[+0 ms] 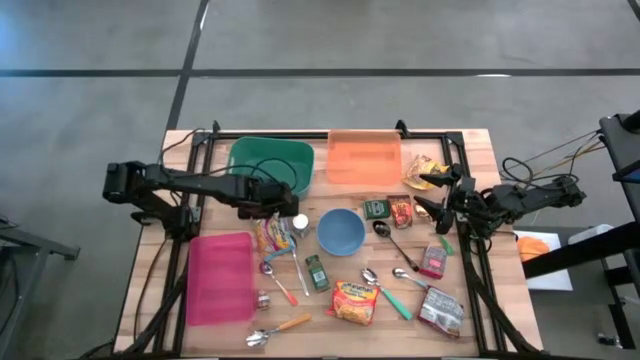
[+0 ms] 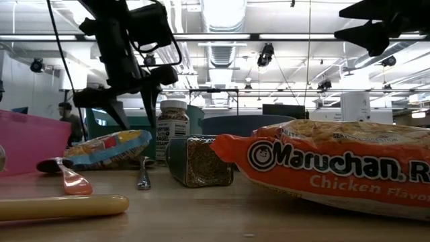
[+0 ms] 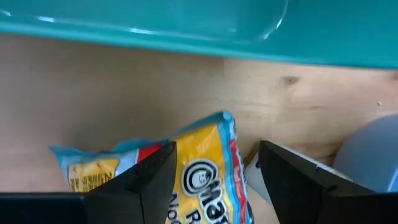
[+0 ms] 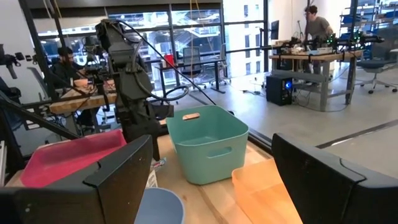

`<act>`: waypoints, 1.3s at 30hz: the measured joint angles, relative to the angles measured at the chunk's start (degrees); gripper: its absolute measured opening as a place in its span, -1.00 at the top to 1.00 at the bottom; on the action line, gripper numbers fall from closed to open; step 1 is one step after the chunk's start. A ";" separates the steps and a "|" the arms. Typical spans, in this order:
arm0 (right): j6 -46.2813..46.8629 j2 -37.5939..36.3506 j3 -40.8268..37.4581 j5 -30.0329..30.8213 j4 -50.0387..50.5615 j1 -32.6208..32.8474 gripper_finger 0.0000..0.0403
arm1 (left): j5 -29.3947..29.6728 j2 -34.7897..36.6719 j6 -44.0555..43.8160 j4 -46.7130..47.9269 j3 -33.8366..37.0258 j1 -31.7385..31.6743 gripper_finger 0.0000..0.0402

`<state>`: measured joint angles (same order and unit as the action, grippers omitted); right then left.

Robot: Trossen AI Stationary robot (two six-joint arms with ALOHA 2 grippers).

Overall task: Pick & Place Food Item
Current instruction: Put the light blue noodle pack into the green bin

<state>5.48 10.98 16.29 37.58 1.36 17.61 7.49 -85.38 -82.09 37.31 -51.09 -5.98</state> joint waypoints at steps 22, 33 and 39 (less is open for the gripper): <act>-0.07 0.00 0.00 0.00 0.20 0.00 -0.62 | -0.85 -0.02 2.51 -5.30 6.08 0.11 -0.13; 0.09 0.00 0.00 0.00 0.18 0.00 -0.62 | -2.87 0.00 4.31 -9.06 8.52 0.09 -0.10; 0.09 0.00 0.00 0.00 0.18 0.00 -0.62 | -4.99 0.00 4.10 -10.85 10.22 0.09 0.25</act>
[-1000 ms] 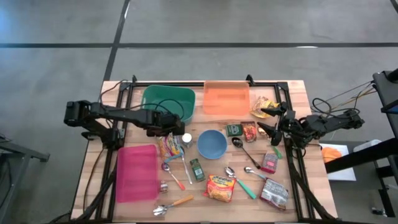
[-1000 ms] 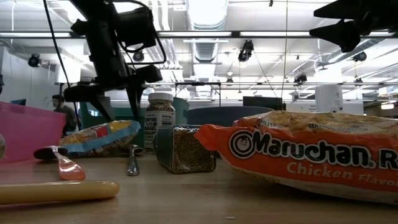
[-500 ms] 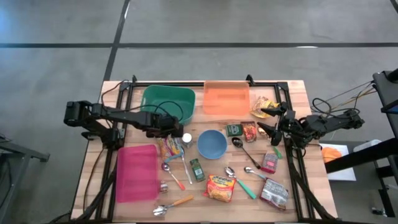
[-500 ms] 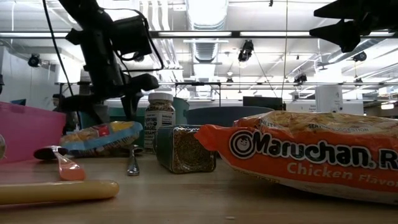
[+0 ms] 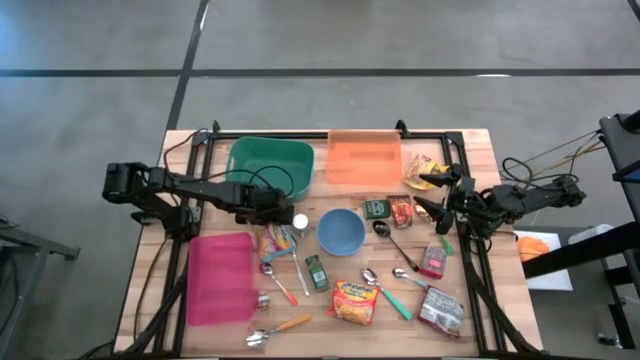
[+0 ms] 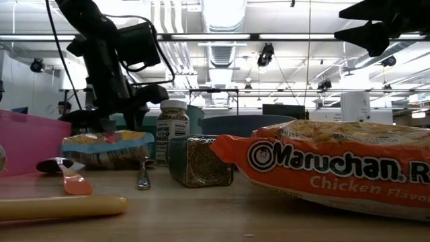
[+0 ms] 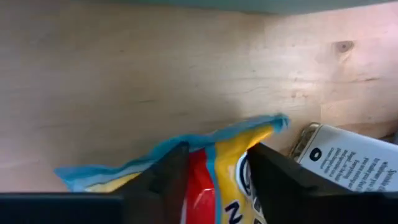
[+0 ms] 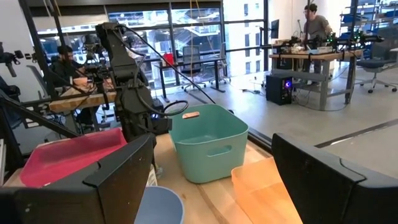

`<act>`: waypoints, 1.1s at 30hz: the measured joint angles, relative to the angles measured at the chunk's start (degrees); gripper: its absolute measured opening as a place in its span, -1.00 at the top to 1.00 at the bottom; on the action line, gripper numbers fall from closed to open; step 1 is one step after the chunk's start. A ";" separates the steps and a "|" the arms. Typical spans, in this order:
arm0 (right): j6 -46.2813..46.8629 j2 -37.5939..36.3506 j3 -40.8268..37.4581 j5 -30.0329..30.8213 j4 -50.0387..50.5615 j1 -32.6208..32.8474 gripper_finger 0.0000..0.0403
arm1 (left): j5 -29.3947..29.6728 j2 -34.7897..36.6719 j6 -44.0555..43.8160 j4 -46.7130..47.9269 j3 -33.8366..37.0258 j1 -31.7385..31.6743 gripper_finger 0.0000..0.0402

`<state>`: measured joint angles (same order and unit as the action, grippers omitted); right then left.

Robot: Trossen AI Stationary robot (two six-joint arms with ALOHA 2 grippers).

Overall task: Pick & Place Food Item
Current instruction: Put the light blue noodle pack into the green bin

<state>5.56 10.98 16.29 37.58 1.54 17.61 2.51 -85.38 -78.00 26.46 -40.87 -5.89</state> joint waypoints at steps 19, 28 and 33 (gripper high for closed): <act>-0.20 0.00 0.00 0.00 0.02 0.00 -0.62 | -3.54 0.38 -0.26 0.38 -0.22 -0.04 1.00; -0.07 0.00 -0.01 0.00 1.35 0.00 -0.62 | -3.63 6.33 0.26 3.39 -1.13 0.00 1.00; -0.35 0.00 -0.02 0.00 1.38 0.00 -0.62 | -3.28 11.80 0.66 5.04 -1.11 0.00 1.00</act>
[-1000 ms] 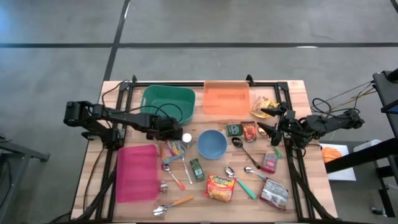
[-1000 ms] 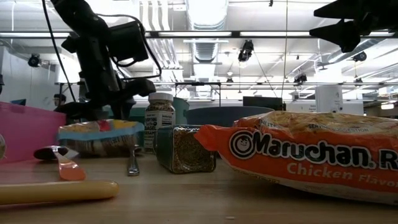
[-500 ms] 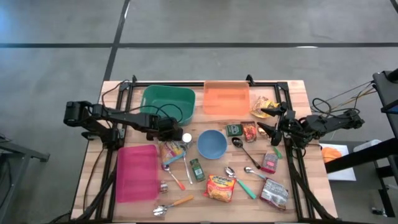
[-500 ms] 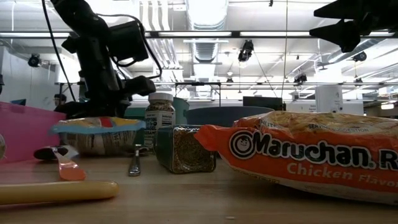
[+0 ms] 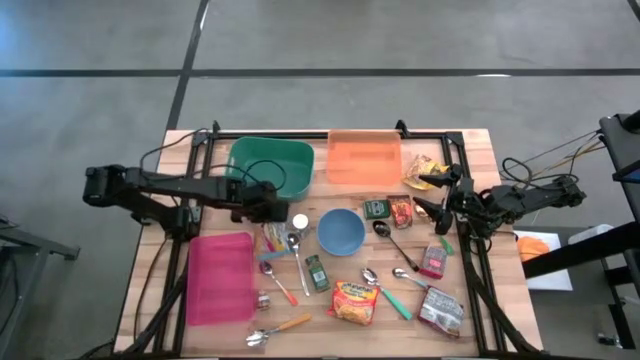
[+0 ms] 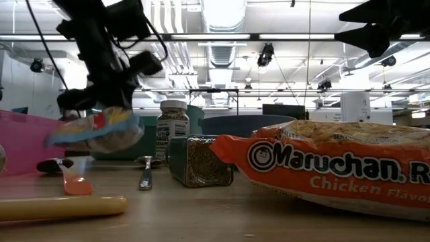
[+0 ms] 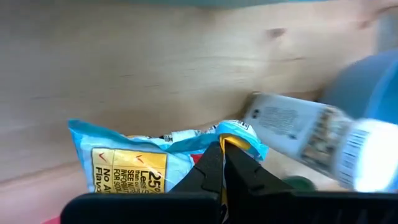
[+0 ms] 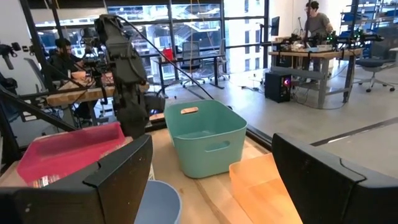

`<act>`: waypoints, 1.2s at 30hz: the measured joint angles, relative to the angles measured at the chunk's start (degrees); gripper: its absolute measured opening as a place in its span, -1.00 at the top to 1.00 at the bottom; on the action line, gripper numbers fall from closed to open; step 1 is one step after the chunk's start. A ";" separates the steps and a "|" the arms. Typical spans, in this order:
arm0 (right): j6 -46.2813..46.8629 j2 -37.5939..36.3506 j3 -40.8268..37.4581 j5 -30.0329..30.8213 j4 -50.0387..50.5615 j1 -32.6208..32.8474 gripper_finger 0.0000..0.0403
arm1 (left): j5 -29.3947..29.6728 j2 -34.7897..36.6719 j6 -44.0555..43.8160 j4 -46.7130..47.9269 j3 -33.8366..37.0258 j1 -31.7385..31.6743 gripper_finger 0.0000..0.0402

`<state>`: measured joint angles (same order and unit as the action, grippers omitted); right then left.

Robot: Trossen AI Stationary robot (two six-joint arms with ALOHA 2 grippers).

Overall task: Pick & Place Food Item
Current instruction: Put the light blue noodle pack into the green bin

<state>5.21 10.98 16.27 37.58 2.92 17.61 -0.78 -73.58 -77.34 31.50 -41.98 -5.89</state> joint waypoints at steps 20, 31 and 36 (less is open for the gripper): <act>-5.69 0.00 0.00 0.00 0.02 -0.02 -0.62 | 7.48 16.14 -4.14 -0.39 -0.11 0.34 1.00; -5.86 0.00 0.00 0.01 0.02 -0.02 -0.62 | 11.19 24.07 -12.44 0.64 -0.12 9.65 1.00; -5.88 0.00 0.00 0.00 0.04 -0.02 -0.62 | 15.28 28.74 -19.59 5.49 -0.13 16.68 1.00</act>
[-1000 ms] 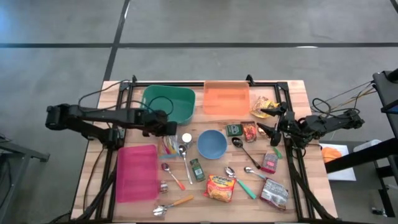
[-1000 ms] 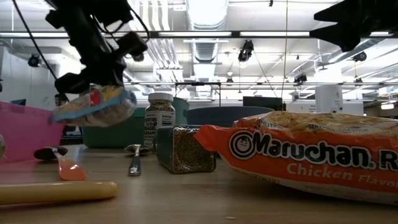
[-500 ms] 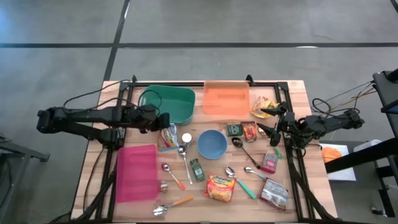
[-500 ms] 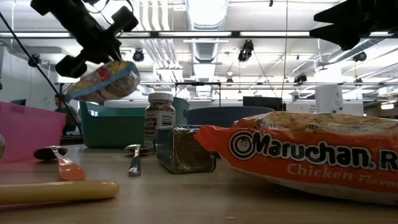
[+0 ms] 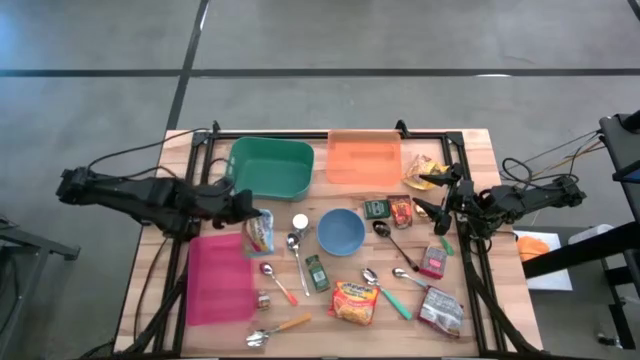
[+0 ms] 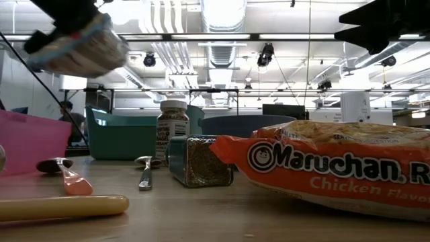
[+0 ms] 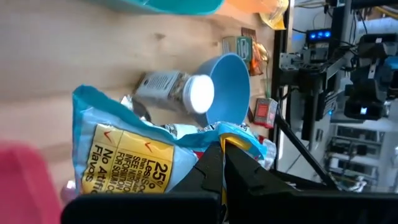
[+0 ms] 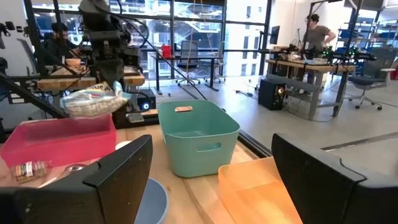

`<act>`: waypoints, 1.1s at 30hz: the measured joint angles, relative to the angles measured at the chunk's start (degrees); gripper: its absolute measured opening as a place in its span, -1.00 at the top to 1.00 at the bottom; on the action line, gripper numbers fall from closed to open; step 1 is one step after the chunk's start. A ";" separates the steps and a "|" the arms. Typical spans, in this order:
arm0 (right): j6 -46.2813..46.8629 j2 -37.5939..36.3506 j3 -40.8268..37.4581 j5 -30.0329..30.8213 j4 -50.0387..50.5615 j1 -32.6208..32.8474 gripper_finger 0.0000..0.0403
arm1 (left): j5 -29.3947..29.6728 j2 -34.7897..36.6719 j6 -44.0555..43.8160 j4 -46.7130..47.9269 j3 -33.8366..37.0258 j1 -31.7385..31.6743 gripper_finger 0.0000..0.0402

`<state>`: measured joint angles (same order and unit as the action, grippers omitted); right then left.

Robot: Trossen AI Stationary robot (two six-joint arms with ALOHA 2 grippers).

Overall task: Pick & Place Food Item
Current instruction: Put the light blue noodle pack into the green bin

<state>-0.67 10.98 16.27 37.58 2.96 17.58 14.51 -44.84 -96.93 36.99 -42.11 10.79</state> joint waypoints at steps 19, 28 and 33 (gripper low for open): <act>0.25 0.00 -0.99 0.02 0.28 0.02 -0.62 | 2.14 1.48 -17.58 13.27 0.00 18.44 1.00; 0.50 0.00 -1.33 0.02 0.11 0.02 -0.62 | 35.15 1.62 -18.64 9.98 -0.38 17.63 1.00; 0.55 0.00 -1.33 0.02 -0.26 0.02 -0.62 | 41.26 1.62 -17.52 10.22 0.11 13.54 1.00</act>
<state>-0.12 10.98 14.94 37.60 2.70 17.61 55.76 -43.22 -114.45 47.21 -42.00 24.33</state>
